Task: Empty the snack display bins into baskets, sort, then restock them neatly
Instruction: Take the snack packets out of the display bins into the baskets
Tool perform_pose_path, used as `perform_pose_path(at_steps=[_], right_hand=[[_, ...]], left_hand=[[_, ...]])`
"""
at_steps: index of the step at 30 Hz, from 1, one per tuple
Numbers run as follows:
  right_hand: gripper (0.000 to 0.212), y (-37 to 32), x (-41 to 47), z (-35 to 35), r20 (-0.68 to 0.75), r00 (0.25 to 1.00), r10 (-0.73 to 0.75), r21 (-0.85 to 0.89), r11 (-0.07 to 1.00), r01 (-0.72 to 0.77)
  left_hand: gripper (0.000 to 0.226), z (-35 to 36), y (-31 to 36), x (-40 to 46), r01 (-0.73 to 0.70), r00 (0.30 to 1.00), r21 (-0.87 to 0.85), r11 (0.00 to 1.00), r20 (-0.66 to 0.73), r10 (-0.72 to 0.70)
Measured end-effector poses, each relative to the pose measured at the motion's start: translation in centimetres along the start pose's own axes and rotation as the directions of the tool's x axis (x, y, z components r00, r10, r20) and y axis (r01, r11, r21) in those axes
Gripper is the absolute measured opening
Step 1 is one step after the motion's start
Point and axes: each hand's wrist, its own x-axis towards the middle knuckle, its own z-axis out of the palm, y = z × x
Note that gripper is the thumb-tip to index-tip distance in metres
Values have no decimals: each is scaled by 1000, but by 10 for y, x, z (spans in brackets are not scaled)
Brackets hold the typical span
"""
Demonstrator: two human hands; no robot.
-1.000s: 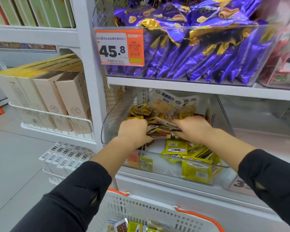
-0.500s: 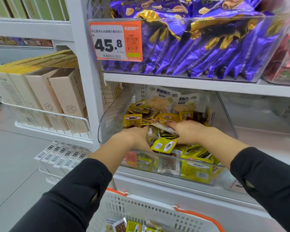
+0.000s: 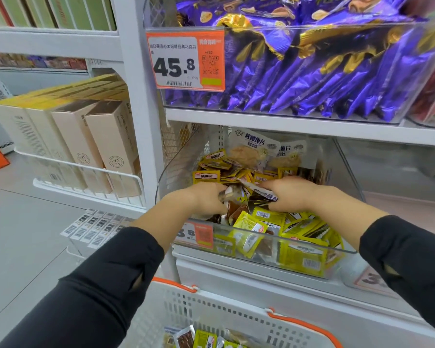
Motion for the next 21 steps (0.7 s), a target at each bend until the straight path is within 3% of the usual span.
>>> perform_pose_path(at_steps=[3,5,12,18,21], right_hand=[[63,-12,0,7,18,1000,21,-174,985,-18],[72,-14,2,11,32,999,29,-209,978,-22],[56,-12,4,9,15,1000,21,-95,995,-19],[60,-9,-7,1,-3,1000,19,-24,1000,-19],[60,-8,-20,-2,-43,998,42,46,998,-40]], left_hand=[[79,6,15,0,64,989,113,992,129,-78],[97,9,21,2,84,980,177,981,165,-114],[88,21,18,11,89,994,325,942,25,-102],[66,14,12,7,16,999,372,928,-48,2],[69,8,13,1,-22,997,394,919,-57,48]])
